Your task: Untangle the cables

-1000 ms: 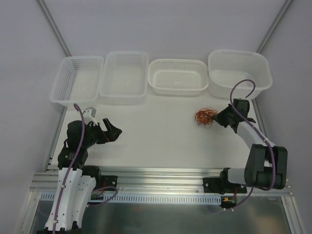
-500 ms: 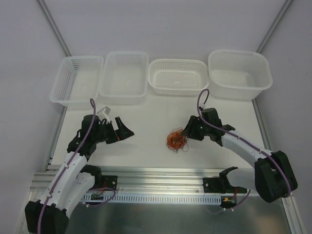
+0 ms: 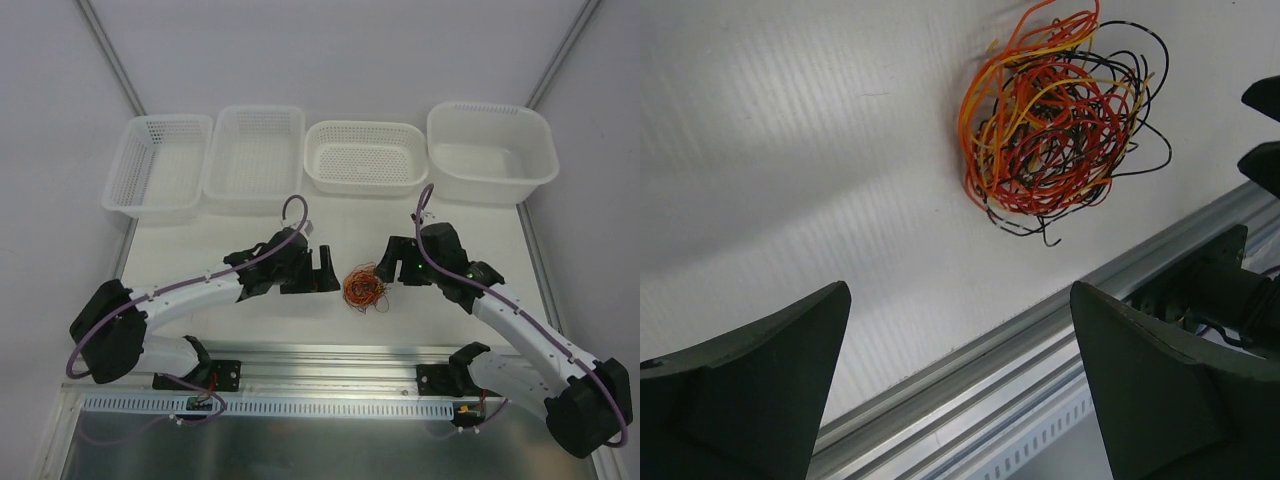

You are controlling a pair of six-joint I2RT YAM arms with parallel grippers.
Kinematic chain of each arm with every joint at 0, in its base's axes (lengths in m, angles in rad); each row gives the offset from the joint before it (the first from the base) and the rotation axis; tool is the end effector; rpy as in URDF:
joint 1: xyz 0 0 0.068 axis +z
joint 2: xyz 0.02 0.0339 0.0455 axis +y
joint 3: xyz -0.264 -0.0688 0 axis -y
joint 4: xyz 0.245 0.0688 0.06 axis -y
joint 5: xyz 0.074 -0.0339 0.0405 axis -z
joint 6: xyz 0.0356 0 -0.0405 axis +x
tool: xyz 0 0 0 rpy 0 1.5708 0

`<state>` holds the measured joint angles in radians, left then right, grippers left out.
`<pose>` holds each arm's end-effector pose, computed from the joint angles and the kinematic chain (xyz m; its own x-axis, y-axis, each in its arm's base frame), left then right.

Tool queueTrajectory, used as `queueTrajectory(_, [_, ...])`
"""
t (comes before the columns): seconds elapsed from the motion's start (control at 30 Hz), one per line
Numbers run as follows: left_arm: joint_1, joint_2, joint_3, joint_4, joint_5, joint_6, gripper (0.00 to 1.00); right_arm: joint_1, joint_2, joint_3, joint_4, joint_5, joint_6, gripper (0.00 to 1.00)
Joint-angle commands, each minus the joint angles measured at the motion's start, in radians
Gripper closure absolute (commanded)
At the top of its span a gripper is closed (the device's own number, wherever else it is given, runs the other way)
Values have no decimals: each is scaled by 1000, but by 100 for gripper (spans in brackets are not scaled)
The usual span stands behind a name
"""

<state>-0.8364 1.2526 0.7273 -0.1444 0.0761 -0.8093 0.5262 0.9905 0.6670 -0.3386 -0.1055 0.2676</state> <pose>0.1758 -0.1987 0.2253 -0.8516 -0.1337 -0.5068 0.2371 0.7640 -0.6000 0.1822 0.1102 0.2460 -0.6637 -0.0814 -0.7435 -0.4104 0.8707 0.2710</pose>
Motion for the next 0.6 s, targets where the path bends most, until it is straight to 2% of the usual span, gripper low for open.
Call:
queueTrajectory(0.0, [-58,112,109,51,-70,-30,7,20,-55,36,-92,89,-47,22])
queueTrajectory(0.23, [-81,294,216,55,-41,-21,13,29,-79,-9,-65,136,-44,29])
queueTrajectory(0.4, [-105,373,277,68,-52,-25,16,29,-90,-46,-14,228,105,34])
queueTrajectory(0.57, [-128,430,300,74,-61,-36,18,31,-64,-58,62,288,232,42])
